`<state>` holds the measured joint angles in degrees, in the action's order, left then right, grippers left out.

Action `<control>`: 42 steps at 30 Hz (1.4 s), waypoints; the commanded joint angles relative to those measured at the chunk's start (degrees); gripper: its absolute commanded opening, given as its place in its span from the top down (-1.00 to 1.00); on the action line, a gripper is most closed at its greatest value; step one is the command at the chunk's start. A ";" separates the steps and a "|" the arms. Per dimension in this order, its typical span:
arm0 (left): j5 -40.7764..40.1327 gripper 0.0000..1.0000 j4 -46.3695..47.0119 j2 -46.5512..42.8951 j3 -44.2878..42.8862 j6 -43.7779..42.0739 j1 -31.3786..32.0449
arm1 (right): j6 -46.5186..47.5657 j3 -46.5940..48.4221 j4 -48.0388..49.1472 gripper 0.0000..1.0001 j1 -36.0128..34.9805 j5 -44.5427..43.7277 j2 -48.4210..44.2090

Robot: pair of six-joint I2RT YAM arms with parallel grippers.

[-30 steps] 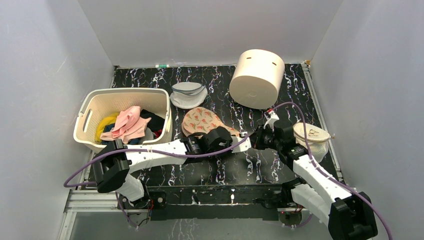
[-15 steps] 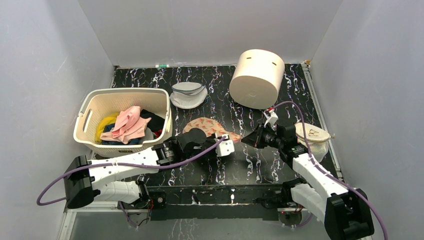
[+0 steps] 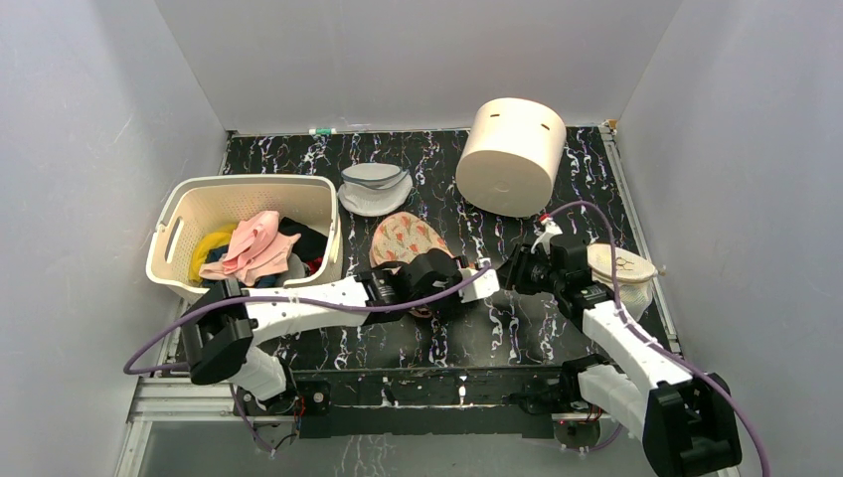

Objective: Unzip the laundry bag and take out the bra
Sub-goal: Place the laundry bag at the center of the board, then open the laundry bag at the center of the board.

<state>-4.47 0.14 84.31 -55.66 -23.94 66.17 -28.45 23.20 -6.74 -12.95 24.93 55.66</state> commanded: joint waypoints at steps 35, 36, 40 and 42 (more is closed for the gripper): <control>-44.52 -0.97 36.63 -32.70 17.66 4.71 -21.04 | 10.50 37.18 -20.17 -0.52 -58.15 -61.68 31.54; -45.00 -0.97 37.86 -33.14 18.29 4.31 -21.80 | 10.45 38.98 -22.05 -0.53 -59.17 -64.00 33.80; -44.64 -0.97 36.82 -33.69 18.26 6.62 -24.55 | 9.25 45.57 -28.10 -0.57 -62.47 -71.71 42.23; -44.36 -0.97 35.88 -33.55 17.99 7.72 -25.15 | 7.14 47.62 -30.85 -0.56 -62.97 -74.03 45.45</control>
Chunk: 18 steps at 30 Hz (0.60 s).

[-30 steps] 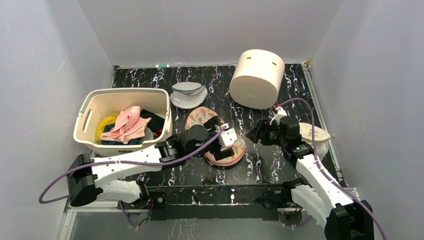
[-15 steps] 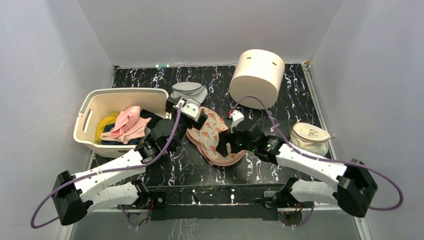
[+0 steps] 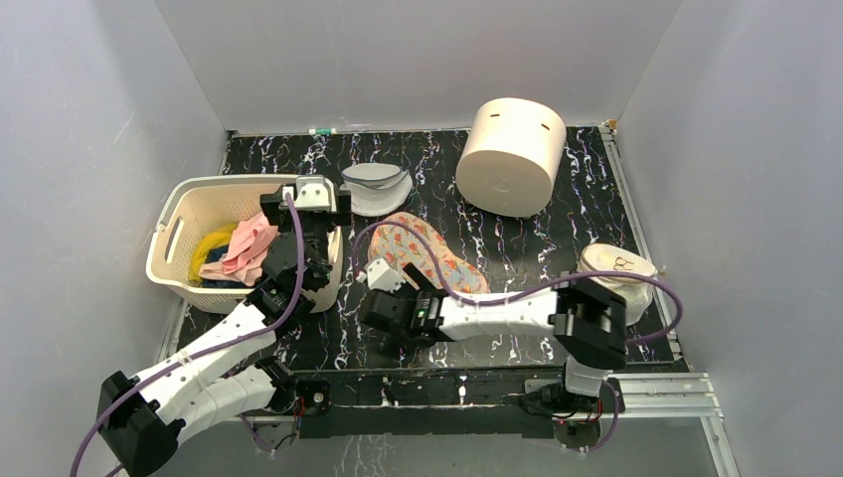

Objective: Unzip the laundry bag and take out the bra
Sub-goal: Open the laundry bag at the center of the board.

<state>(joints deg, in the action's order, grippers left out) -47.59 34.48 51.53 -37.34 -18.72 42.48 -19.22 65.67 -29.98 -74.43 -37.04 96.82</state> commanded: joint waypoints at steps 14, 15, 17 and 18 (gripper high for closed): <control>1.87 -0.97 -2.60 0.55 -2.11 5.44 -2.77 | -2.50 3.46 -2.92 0.11 -1.59 -9.46 4.08; 2.07 -0.97 -2.70 0.59 -2.14 5.56 -2.91 | -2.38 3.17 -2.60 0.10 -1.51 -9.26 3.85; 2.55 -0.97 -3.35 0.55 -2.27 5.96 -3.10 | -2.13 2.93 -2.33 0.07 -1.38 -9.03 3.61; 2.59 -0.97 -3.22 0.54 -2.22 6.04 -3.18 | -2.00 2.89 -2.20 0.14 -1.22 -8.76 3.52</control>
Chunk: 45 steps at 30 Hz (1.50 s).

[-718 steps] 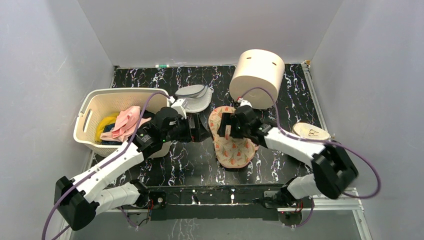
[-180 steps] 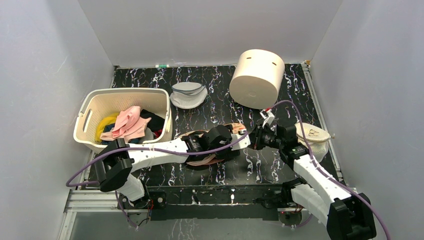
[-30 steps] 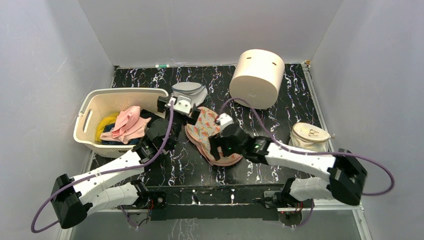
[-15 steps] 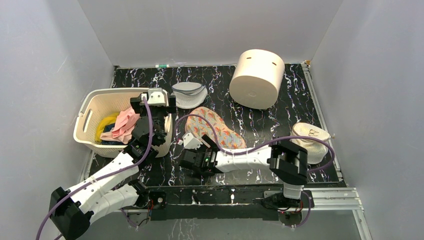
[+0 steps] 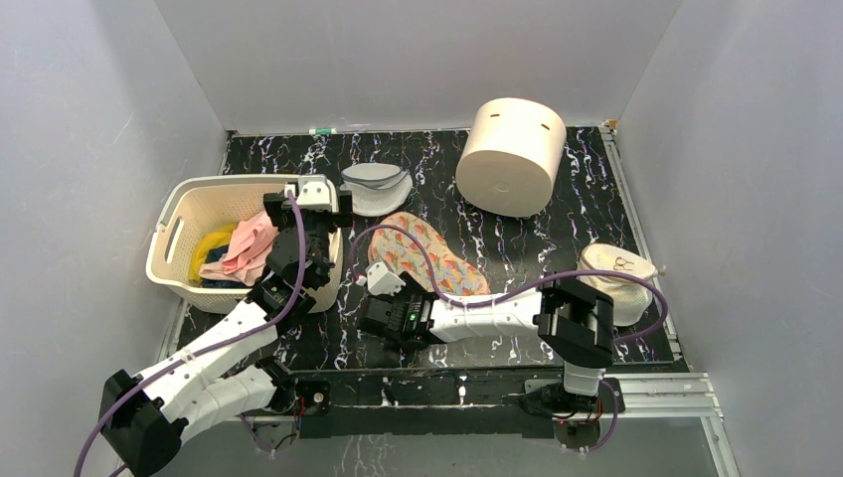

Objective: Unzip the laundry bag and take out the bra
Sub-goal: Open the laundry bag at the center of the board.

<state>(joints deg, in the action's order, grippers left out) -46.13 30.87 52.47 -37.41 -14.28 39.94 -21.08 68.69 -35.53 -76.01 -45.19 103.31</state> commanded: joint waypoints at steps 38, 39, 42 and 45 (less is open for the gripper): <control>10.87 -0.90 -8.21 2.82 -6.51 6.33 -1.62 | -20.58 -34.93 21.95 1.00 44.01 43.53 -52.87; 11.34 -0.90 -8.62 3.09 -6.72 6.54 -1.62 | -20.06 -35.28 21.69 1.00 45.37 44.37 -53.20; 12.44 -0.89 -9.18 3.54 -7.02 6.93 -1.60 | -18.59 -35.14 20.07 1.00 47.96 44.54 -53.55; 13.63 -0.89 -10.22 3.84 -7.65 7.48 -1.62 | -17.19 -34.58 18.36 1.00 49.43 44.07 -53.65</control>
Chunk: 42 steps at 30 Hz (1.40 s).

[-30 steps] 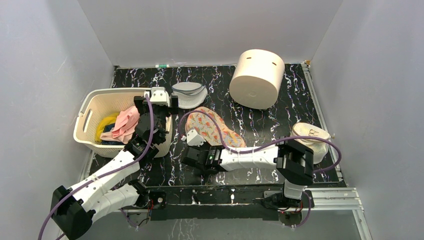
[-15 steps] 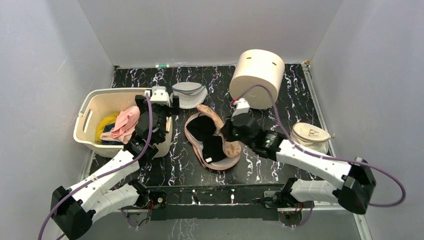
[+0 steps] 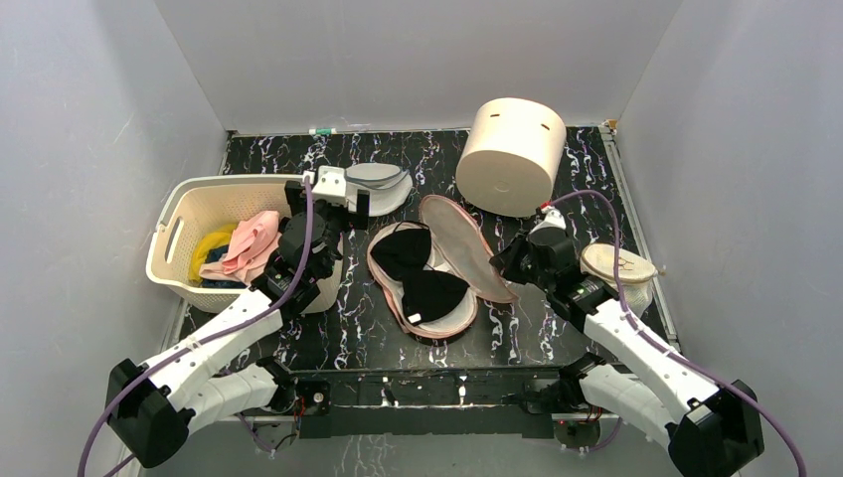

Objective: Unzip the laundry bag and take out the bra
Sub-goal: Open the laundry bag at the center of the board.

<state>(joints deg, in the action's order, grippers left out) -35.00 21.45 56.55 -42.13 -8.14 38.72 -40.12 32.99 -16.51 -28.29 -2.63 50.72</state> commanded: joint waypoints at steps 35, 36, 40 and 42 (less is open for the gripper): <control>24.47 -0.97 -0.74 5.77 -3.96 6.79 -0.31 | 9.52 -0.92 -4.42 -0.94 8.52 -4.99 -17.91; 26.93 -0.97 -0.26 5.87 -3.68 7.16 -0.31 | 10.20 -1.19 -4.03 -0.95 8.52 -3.86 -18.09; 34.63 -0.97 2.23 6.06 -2.56 7.52 0.35 | 10.77 -2.82 -2.83 -0.96 8.52 0.14 -17.76; 36.21 -0.97 2.69 6.52 -2.02 7.14 1.21 | 10.69 -3.83 -1.73 -0.96 8.56 1.42 -17.84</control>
<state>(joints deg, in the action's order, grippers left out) -7.35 19.88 63.11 -44.88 -1.80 38.89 -32.38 29.17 -23.79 -19.99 -6.59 32.77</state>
